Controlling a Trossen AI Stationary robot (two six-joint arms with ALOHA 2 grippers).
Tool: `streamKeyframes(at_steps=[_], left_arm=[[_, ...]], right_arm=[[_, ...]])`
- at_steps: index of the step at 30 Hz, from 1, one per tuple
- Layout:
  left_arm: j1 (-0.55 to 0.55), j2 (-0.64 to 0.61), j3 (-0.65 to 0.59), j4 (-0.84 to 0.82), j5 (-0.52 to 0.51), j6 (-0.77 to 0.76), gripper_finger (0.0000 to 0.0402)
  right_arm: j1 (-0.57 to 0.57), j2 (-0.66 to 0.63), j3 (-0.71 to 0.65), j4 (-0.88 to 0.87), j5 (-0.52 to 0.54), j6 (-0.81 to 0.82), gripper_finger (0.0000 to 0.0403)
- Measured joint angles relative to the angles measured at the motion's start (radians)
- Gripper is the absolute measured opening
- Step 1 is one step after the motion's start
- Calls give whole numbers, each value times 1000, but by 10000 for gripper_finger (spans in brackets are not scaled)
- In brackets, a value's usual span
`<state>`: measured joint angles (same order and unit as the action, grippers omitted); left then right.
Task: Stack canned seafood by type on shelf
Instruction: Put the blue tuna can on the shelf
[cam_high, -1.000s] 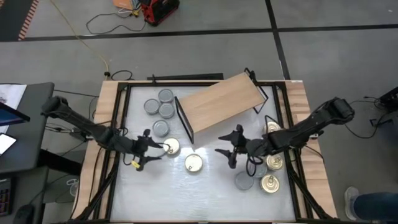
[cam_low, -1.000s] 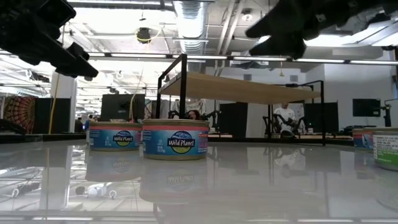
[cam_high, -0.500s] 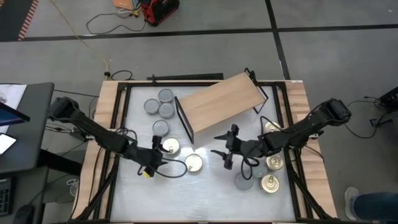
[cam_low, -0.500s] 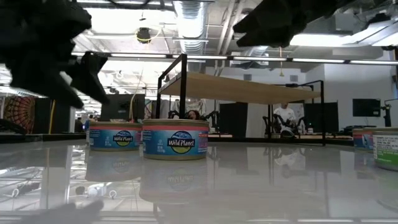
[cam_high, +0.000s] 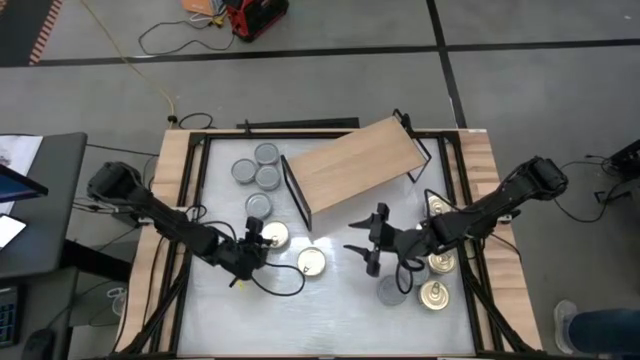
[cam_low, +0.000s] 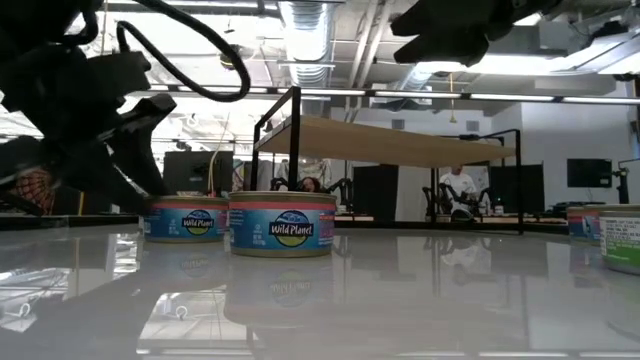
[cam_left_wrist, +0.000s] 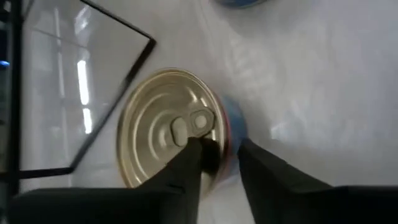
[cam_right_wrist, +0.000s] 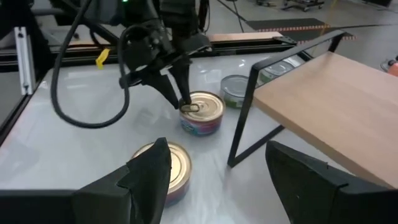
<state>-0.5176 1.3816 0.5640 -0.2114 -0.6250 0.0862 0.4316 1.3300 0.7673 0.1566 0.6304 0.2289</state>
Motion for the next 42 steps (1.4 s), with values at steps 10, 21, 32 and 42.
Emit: streamKeyframes(at_steps=[10, 21, 32, 42], left_arm=[[-94, 25, 2, -5, -27, -73, 2], [-101, 26, 0, -21, 34, -197, 0], [-100, -4, 310, -316, 216, -201, 21], [14, -3, 433, -336, 287, -16, 223]], right_arm=[[0, 0, 0, -3, 0, 38, 285], [0, 0, 0, -6, 0, 43, 285], [-2, 0, 0, -7, 0, 44, 285], [6, 0, -4, -29, -3, 58, 285]])
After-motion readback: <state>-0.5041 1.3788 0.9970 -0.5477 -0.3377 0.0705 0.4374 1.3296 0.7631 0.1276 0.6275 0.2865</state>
